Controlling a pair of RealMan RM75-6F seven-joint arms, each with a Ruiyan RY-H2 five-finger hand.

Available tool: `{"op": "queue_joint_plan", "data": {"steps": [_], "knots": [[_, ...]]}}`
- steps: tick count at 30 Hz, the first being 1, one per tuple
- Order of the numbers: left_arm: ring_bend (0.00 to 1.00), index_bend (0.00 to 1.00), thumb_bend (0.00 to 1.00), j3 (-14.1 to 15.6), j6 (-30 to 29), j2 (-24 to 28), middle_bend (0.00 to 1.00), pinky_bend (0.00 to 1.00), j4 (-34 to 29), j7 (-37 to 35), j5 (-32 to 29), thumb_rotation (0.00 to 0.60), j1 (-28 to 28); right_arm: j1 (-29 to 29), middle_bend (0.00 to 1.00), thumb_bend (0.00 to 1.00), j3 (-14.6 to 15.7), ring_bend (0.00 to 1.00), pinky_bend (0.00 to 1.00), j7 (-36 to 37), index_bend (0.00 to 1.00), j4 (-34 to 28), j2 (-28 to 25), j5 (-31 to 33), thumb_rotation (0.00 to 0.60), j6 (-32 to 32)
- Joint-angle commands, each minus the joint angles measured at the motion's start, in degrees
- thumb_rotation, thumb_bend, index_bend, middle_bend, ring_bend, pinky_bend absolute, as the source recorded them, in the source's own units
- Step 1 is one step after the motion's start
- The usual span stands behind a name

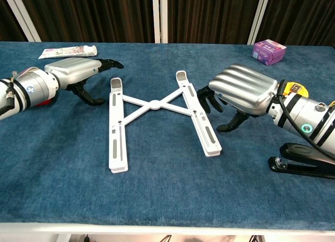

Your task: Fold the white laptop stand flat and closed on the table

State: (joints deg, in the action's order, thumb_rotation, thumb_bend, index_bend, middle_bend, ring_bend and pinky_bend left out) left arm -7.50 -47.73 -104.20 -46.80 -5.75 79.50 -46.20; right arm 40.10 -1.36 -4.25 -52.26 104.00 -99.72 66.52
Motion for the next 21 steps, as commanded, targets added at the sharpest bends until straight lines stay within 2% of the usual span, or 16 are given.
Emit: {"op": "queue_joint_plan", "data": {"steps": [1,21], "knots": [[0.03,0.05,0.02,0.2,0.1,-0.6,0.02,0.14,0.6,-0.7,0.3,0.6,-0.3,0.3,0.68,0.0,0.4,0.59,0.7,0.9,0.6,1.9,1.4,-0.2,0.6,0.9],[0.03,0.05,0.02,2.0,-0.7,-1.6,0.02,0.14,-0.6,-6.8,2.9,0.6,-0.9,1.6,0.68,0.0,0.7,0.6,0.7,6.0,0.62,9.6,8.5,-0.6,0.6,6.1]]}}
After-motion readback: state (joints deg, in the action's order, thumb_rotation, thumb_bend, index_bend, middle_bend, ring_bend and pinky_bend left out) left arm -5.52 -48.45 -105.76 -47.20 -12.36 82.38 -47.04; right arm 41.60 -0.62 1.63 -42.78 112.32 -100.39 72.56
